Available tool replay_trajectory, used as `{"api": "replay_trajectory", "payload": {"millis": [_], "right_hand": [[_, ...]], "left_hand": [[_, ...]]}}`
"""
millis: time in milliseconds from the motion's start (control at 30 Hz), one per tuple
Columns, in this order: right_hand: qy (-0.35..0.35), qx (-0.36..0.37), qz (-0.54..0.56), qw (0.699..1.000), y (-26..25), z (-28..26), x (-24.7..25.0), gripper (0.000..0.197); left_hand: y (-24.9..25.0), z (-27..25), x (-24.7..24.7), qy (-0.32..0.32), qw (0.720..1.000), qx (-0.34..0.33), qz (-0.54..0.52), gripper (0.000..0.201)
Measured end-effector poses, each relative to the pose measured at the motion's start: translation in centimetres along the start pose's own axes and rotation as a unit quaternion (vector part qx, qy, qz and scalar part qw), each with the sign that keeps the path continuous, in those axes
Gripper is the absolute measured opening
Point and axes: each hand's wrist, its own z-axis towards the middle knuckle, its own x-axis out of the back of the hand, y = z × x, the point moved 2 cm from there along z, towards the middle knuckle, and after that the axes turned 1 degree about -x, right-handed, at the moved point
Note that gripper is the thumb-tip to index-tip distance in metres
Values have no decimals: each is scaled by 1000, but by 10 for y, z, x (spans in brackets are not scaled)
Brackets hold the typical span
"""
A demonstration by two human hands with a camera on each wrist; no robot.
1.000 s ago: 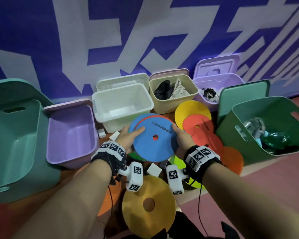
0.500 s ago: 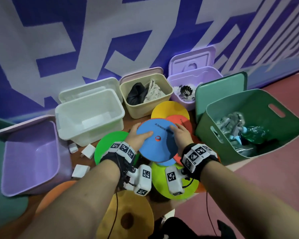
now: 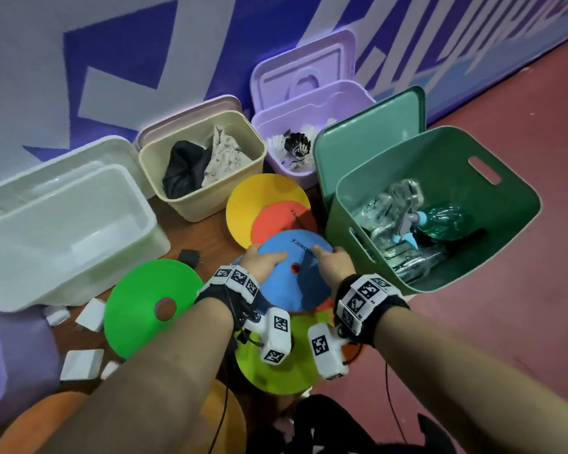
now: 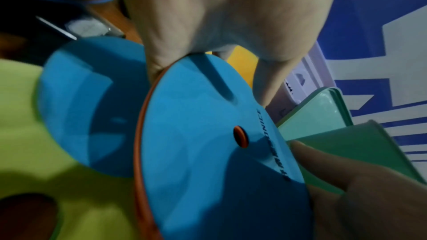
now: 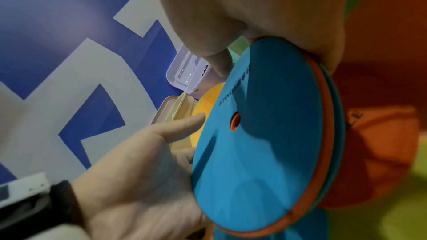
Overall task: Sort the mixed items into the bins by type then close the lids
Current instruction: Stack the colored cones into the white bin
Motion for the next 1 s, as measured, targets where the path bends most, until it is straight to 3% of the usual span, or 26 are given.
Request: {"api": "replay_trajectory", "payload": {"millis": [100, 200, 333, 400, 700, 833, 1000], "right_hand": [[-1, -18, -28, 999, 7, 7, 5, 63], [-12, -32, -35, 999, 12, 15, 9, 60], [-14, -50, -9, 999, 20, 20, 5, 58], [-13, -61, 12, 998, 24, 20, 3, 61], [18, -65, 3, 998, 19, 13, 7, 78], [20, -33, -7, 999, 4, 1, 9, 87], [18, 14, 27, 999, -23, -12, 8, 80]], "left_hand": [[-11, 14, -7, -12, 1000, 11, 27, 90], [8, -2, -11, -9, 999, 4, 49, 68], [11, -2, -11, -13, 997, 13, 72, 70], [9, 1, -10, -13, 997, 14, 80, 58], [11, 7, -3, -32, 997, -3, 73, 47], [18, 4, 5, -76, 997, 11, -9, 23], [40, -2, 24, -124, 987, 5, -98, 30]]}}
